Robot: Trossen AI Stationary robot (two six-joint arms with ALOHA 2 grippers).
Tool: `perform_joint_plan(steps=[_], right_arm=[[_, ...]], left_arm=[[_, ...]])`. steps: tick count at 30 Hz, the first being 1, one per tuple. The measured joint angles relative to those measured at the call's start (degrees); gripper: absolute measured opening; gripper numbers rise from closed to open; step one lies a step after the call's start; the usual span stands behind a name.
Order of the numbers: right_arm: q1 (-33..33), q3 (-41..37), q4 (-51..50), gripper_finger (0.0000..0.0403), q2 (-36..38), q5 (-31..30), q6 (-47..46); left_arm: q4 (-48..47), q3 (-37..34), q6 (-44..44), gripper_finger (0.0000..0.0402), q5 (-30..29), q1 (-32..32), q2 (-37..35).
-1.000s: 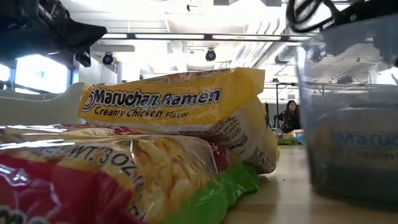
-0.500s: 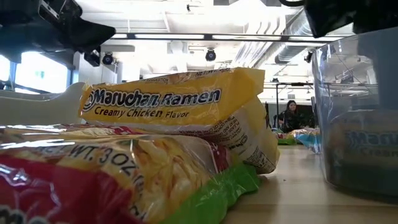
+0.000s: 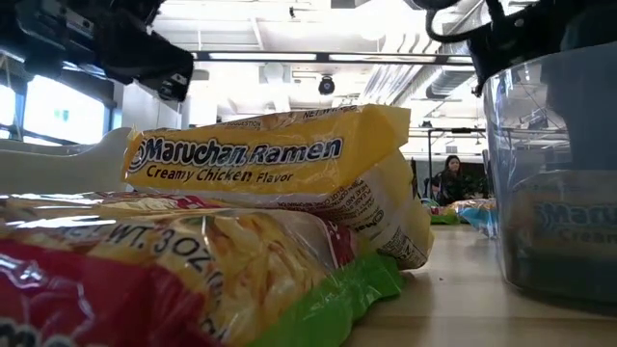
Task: Sort Maruchan noodles
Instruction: Adjust the yellow noodle pack in the black bin
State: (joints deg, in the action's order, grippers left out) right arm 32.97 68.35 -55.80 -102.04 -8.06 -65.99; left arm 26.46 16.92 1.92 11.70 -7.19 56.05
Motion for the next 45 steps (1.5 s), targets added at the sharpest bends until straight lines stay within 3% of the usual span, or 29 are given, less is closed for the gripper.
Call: perform_joint_plan(steps=[5, 10, 14, 21, 33, 38, 45], right_arm=[[0.01, -0.69, 1.22, 0.0011, 0.00, 0.14, 1.81], [0.02, -0.69, -0.91, 0.0002, 0.04, 1.16, 1.51], [0.00, -0.69, -3.30, 0.0001, 0.07, 2.30, -0.15], [0.14, -0.69, -3.21, 0.0000, 0.09, 2.52, -3.15], [0.44, -0.69, 3.11, 0.0000, 0.11, 2.85, -7.84], [0.44, -0.66, 7.05, 0.0000, 0.13, 4.67, -7.22], [1.68, 2.13, -2.93, 0.0000, 0.17, 2.19, -8.73]], left_arm=[[3.14, 6.53, -1.66, 0.0003, -1.99, -9.12, 12.13], [8.52, 16.18, -0.69, 0.0003, -10.98, -17.09, 27.27], [11.23, 25.73, -0.74, 0.0003, -18.93, -20.99, 39.96], [11.12, 41.30, -0.16, 0.0003, -23.03, -25.03, 56.96], [7.64, 56.36, -3.97, 0.0003, -25.77, -26.63, 70.89], [6.08, 59.64, -5.28, 0.0003, -31.59, -26.63, 74.23], [5.57, 60.11, -9.08, 0.0003, -37.47, -26.61, 75.46]])
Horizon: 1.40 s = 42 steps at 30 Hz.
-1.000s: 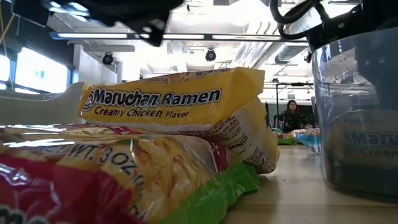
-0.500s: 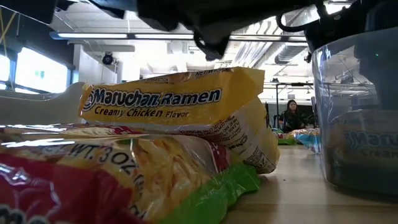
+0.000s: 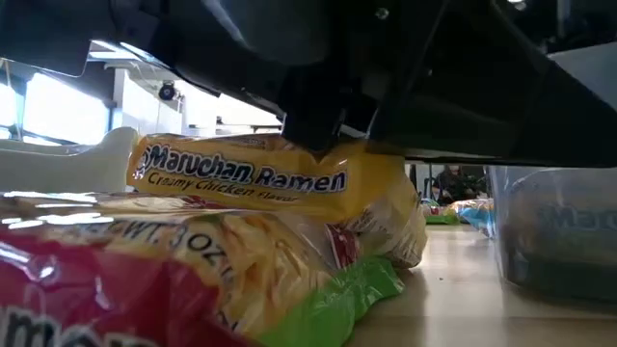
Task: Sort Maruchan noodles
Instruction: Adjust the yellow noodle pack in the black bin
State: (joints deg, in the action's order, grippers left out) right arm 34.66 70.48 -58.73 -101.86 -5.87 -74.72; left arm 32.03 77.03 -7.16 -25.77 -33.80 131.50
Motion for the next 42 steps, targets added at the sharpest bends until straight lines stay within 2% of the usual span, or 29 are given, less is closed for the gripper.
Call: perform_joint_plan(steps=[5, 13, 18, 33, 42], right_arm=[[-0.05, -3.60, 0.86, 0.0000, -0.04, 2.73, -1.09], [-0.13, -6.91, 17.81, 0.0000, -0.04, 2.99, 5.10], [-0.13, -6.93, 23.44, 0.0000, -0.04, 2.91, 8.59], [-0.02, -2.43, 24.20, 0.0000, 2.93, -0.39, 9.47], [1.51, -1.76, 29.60, 0.0000, 2.75, 2.95, 9.21]], left_arm=[[-0.11, 0.00, -0.73, 0.0003, -0.76, 0.14, 0.00], [-0.83, 0.00, -3.69, 0.0003, -0.76, 1.47, 0.00], [-0.94, 0.00, -4.21, 0.0003, -0.19, 1.33, 0.00], [-1.21, -0.02, -4.78, 0.0003, -0.59, 1.43, 0.00], [-1.46, -0.02, -5.76, 0.0003, -2.74, 1.69, 0.00]])
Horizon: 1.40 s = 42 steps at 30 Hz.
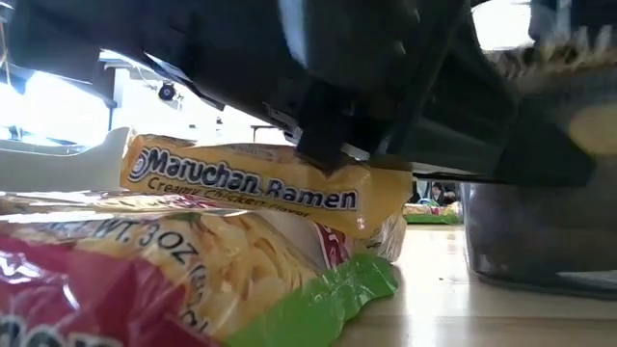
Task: Sort Maruchan noodles
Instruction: Adjust the yellow noodle pack in the black bin, then put the green noodle pack into the gray bin
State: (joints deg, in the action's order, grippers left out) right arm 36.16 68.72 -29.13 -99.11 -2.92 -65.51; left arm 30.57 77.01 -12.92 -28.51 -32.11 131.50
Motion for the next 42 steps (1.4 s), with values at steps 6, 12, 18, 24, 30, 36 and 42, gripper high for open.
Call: perform_joint_plan(steps=[6, 12, 18, 24, 30, 36, 42], right_arm=[[1.54, -0.03, 1.55, 0.0000, -0.02, -0.04, -0.43], [1.78, -0.04, 1.40, 0.0000, -0.02, -0.24, -0.23], [1.77, -0.08, 0.99, 0.0000, 0.02, -0.48, 1.35], [1.77, 0.04, 0.20, 0.0001, 0.24, -0.50, 2.25], [1.77, 5.10, -7.49, 0.0003, 0.24, -3.82, 7.37], [1.77, 12.21, -18.30, 0.0048, 0.28, -9.49, 12.26], [1.88, 16.89, -28.30, 0.0085, 0.35, -16.83, 16.13]], left_arm=[[-0.54, 0.00, -0.39, 0.0003, -1.46, 0.15, 0.00], [-0.60, 0.00, -0.47, 0.0003, -1.14, 0.25, 0.00], [-0.66, 0.00, 0.40, 0.0003, -0.86, 0.21, 0.00], [-2.37, -0.05, 2.15, 0.0003, -0.38, 0.16, -1.20], [-8.73, -0.37, 3.60, 0.0003, -0.57, -0.58, -5.23], [-10.78, -1.15, 4.08, 0.0003, -0.13, -1.66, -7.93], [2.64, -9.51, 3.69, 0.0003, 6.43, -1.47, -10.33]])
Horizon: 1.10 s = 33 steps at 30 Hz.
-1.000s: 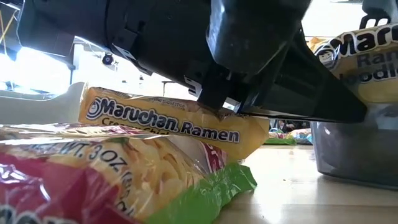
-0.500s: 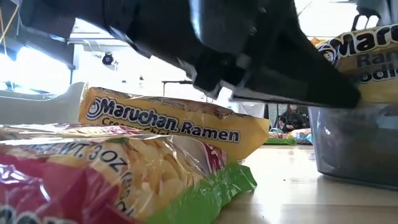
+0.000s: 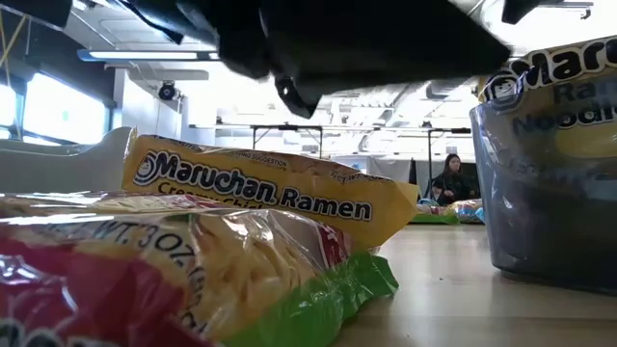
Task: Sort Maruchan noodles
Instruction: Put the green noodle pack into the gray bin
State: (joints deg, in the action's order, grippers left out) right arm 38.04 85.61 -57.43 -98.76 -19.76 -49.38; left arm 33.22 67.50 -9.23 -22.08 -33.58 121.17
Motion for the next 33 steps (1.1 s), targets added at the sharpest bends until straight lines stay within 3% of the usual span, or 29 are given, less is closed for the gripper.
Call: perform_joint_plan(steps=[3, 8, 21, 26, 33], right_arm=[[0.00, -0.48, 0.59, 0.0070, 0.00, -1.45, 6.42], [-1.48, -4.91, 7.44, 0.0008, 0.00, -1.29, 18.36], [-14.37, -21.67, 38.11, 0.0001, 5.16, 5.39, 37.83], [-18.20, -31.55, 54.07, 0.0000, 10.58, 4.59, 44.46], [-25.79, -42.58, 73.41, 0.0000, 15.86, 4.48, 51.72]], left_arm=[[7.06, -6.20, 0.16, 0.0003, 2.02, 0.22, -3.28], [12.27, -15.47, 0.41, 0.0003, 2.77, 0.72, -10.75], [14.41, -33.09, 2.41, 0.0003, 0.49, 4.04, -31.12], [14.41, -37.74, 2.32, 0.0003, 4.90, 8.09, -36.70], [12.12, -42.53, 0.77, 0.0003, 5.16, 16.07, -42.85]])
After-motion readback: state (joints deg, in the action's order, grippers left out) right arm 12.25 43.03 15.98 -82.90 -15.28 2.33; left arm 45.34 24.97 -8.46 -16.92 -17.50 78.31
